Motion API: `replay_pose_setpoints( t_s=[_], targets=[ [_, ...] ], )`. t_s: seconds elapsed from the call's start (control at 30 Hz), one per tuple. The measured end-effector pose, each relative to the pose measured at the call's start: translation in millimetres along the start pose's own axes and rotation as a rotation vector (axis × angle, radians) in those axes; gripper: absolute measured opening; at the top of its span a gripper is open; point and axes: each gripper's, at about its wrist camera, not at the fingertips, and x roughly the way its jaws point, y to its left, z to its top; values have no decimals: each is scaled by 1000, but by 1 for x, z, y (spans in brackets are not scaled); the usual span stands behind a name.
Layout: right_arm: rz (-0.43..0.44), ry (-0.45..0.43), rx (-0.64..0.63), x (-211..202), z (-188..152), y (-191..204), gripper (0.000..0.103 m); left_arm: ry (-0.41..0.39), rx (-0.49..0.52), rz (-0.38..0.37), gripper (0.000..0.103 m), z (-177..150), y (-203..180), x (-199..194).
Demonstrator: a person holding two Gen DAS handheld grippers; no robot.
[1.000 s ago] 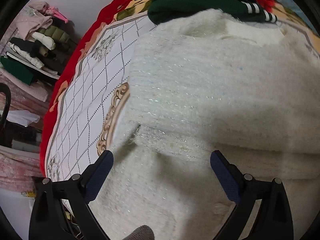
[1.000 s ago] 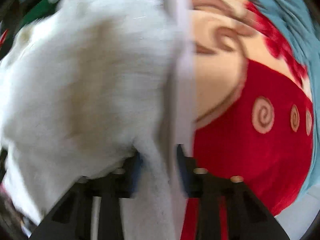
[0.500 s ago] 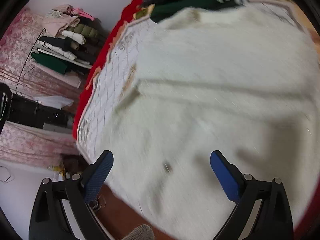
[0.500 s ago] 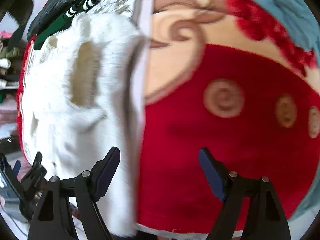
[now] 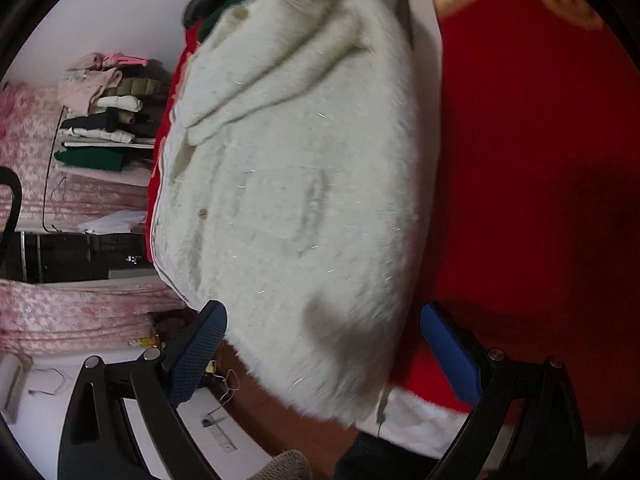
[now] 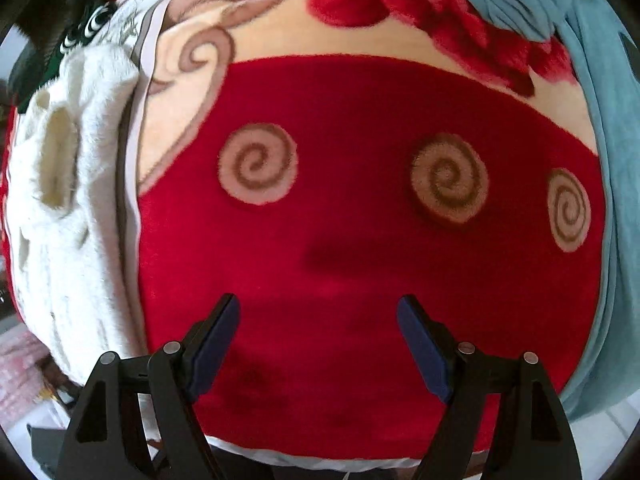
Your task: Fold large clothes
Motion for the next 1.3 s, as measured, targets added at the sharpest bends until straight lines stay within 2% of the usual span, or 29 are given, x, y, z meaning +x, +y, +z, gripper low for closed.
replay_pose_setpoints(
  t_s=[0.13, 0.23, 0.33, 0.4, 0.43, 0.47, 0.5, 0.57, 0.63, 0.67, 0.77, 0.9, 1.03, 1.13, 1.17, 1.3],
  targets=[
    [-7, 5, -20, 8, 5, 2, 82, 36, -45, 49, 101, 16, 12, 32],
    [7, 8, -36, 13, 9, 6, 82, 47, -82, 23, 101, 27, 26, 47],
    [42, 8, -54, 20, 19, 22, 82, 20, -103, 2, 91, 25, 34, 43],
    [114, -4, -65, 22, 27, 35, 82, 3, -139, -58, 50, 21, 43, 36],
    [165, -12, -73, 22, 30, 42, 82, -5, -158, -97, 38, 20, 47, 33],
    [215, -18, -81, 22, 33, 49, 82, -21, -174, -140, 19, 20, 50, 27],
    [282, -25, -93, 22, 37, 57, 82, -32, -182, -148, 16, 21, 54, 23],
    [428, -29, -107, 23, 46, 73, 83, -54, -203, -167, 13, 22, 63, 16],
    [573, -23, -109, 28, 55, 90, 89, -72, -213, -183, 12, 21, 72, 12],
    [615, -21, -107, 31, 59, 98, 94, -78, -216, -191, 12, 22, 76, 12],
    [715, -6, -86, 34, 66, 115, 94, -87, -212, -230, 14, 24, 88, 10],
    [746, -31, -64, 29, 69, 126, 94, -41, -212, -344, 23, 25, 94, 14],
    [731, 4, -47, 30, 63, 118, 94, -35, -245, -439, 26, 20, 103, 7],
    [704, 40, -40, 35, 61, 107, 94, -15, -252, -484, 27, 15, 101, 5],
    [691, 44, -45, 48, 71, 120, 94, -11, -252, -489, 27, 13, 99, 7],
    [654, 60, -65, 59, 73, 127, 94, -6, -254, -543, 27, 7, 98, 10]
  ],
)
